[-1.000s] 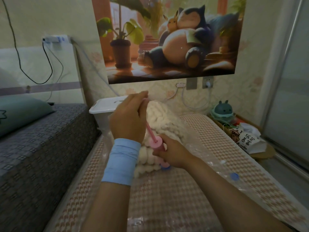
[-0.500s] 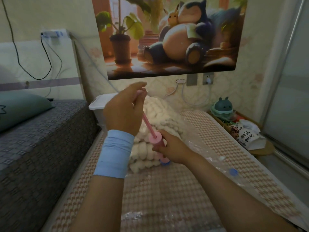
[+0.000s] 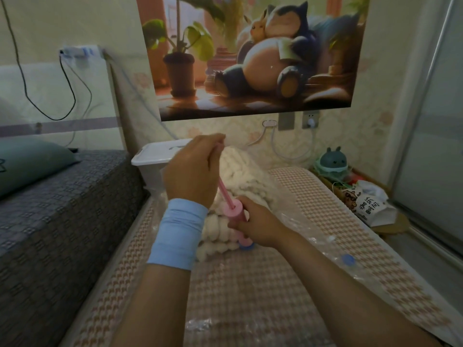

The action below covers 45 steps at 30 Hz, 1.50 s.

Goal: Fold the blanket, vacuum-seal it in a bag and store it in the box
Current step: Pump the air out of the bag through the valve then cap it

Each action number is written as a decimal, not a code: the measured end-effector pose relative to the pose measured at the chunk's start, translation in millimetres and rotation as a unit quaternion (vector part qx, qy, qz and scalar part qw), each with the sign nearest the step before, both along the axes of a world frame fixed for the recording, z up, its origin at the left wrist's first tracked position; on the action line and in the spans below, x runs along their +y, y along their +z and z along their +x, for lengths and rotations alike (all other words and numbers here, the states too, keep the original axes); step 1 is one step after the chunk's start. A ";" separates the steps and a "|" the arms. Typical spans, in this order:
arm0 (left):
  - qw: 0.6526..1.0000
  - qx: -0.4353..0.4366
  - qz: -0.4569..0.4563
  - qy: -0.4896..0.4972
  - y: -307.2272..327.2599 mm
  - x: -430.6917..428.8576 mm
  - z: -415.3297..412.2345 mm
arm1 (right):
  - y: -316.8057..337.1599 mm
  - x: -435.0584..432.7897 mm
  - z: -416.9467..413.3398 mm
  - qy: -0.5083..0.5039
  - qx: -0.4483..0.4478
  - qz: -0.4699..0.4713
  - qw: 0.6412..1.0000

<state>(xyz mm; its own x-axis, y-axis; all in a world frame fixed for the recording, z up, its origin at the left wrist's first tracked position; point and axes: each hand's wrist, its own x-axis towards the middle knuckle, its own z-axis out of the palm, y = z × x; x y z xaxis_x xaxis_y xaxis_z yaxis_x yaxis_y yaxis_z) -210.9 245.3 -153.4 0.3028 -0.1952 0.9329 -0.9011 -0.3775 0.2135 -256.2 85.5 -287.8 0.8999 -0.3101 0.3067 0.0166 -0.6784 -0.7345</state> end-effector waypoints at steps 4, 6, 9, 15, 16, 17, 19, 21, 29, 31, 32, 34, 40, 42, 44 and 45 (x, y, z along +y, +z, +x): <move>0.998 0.049 0.022 -0.011 -29.9 -10.1 11.9 | -1.0 4.2 2.5 0.004 0.005 0.004 1.000; 0.973 0.181 0.136 -0.053 -61.9 -20.4 15.8 | -2.0 6.7 3.3 0.000 0.002 -0.005 1.000; 0.930 0.251 0.262 -0.050 -75.8 -23.8 16.6 | -1.9 8.4 3.0 -0.004 -0.009 -0.018 1.000; 0.999 0.017 -0.035 -0.010 3.0 5.2 7.6 | -2.4 0.3 2.7 0.004 -0.007 0.016 1.000; 0.998 0.003 -0.054 -0.025 6.5 6.2 7.6 | -2.3 0.1 2.3 0.003 -0.008 0.018 1.000; 0.998 -0.002 -0.051 -0.038 3.3 4.3 8.5 | -1.9 0.2 2.5 0.004 -0.007 0.019 1.000; 0.998 0.039 0.003 -0.052 -22.3 -7.4 9.9 | -0.6 2.1 1.7 0.005 -0.003 0.009 1.000; 0.976 0.175 0.113 -0.067 -58.6 -20.3 11.6 | -0.9 4.9 1.1 -0.002 -0.002 0.002 1.000; 0.999 0.043 -0.030 -0.012 -13.8 -8.9 5.9 | -1.8 -0.7 1.4 -0.002 -0.007 0.014 1.000; 0.997 0.008 -0.078 -0.024 -2.3 -3.1 8.5 | -2.5 -1.0 2.7 0.003 -0.001 0.017 1.000; 0.997 0.011 -0.076 -0.031 -5.2 -3.4 10.3 | -2.3 0.1 2.6 0.003 0.003 0.015 1.000; 0.997 0.067 -0.017 -0.041 -27.7 -10.1 12.7 | -0.7 4.0 2.3 0.004 0.000 0.008 1.000; 0.951 0.235 0.196 -0.039 -66.3 -23.6 12.5 | 0.0 7.0 0.2 -0.008 -0.008 -0.011 1.000; 0.985 0.148 0.087 -0.033 -37.6 -16.9 8.9 | 0.2 2.3 0.0 -0.009 -0.007 0.002 1.000; 0.997 0.064 -0.016 -0.032 -9.2 -6.6 9.0 | 0.9 -0.6 -0.8 -0.003 0.000 0.008 1.000; 0.997 0.040 -0.046 -0.040 -1.7 -3.1 11.1 | 0.7 -1.3 -0.8 0.000 0.004 0.006 1.000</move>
